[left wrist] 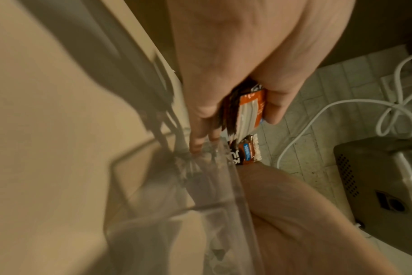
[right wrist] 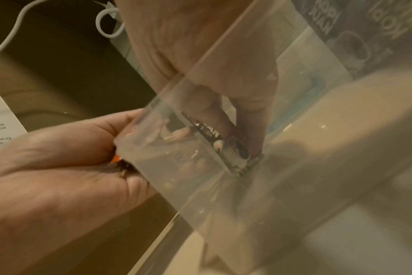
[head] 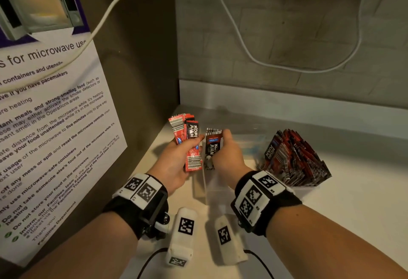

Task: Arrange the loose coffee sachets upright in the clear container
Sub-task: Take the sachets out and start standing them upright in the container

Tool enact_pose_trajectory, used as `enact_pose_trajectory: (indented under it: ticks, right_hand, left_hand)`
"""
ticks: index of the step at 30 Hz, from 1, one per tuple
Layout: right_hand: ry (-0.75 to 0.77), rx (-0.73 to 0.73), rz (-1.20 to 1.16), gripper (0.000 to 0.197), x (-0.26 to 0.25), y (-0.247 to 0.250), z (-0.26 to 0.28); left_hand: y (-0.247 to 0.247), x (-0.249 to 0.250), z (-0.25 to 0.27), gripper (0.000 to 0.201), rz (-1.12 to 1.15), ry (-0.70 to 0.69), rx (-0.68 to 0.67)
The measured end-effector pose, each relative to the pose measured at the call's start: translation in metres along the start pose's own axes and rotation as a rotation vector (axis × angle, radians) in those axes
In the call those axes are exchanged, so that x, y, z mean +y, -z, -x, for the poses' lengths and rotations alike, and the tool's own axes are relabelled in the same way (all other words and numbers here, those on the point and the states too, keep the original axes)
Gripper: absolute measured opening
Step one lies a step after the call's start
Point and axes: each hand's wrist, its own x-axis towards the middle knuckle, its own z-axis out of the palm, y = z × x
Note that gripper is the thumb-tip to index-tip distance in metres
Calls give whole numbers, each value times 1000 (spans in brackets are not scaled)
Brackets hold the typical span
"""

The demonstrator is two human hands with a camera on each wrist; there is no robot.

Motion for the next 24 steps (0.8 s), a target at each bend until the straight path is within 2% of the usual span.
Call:
enact_pose_trajectory:
  ticks: [5,12,24]
  right_hand:
    - [8,2,28,46,2,-2,-3]
    - [24,-2,50,42,7,-2,-5]
    - [40,-9,101,40,12,-7,-10]
  left_hand:
    - [-3,0,1,9,-3,-35,-11]
    - [-5,-2,3,16,-18,-39,11]
    - [-3,-2,2,10,-35,-18,42]
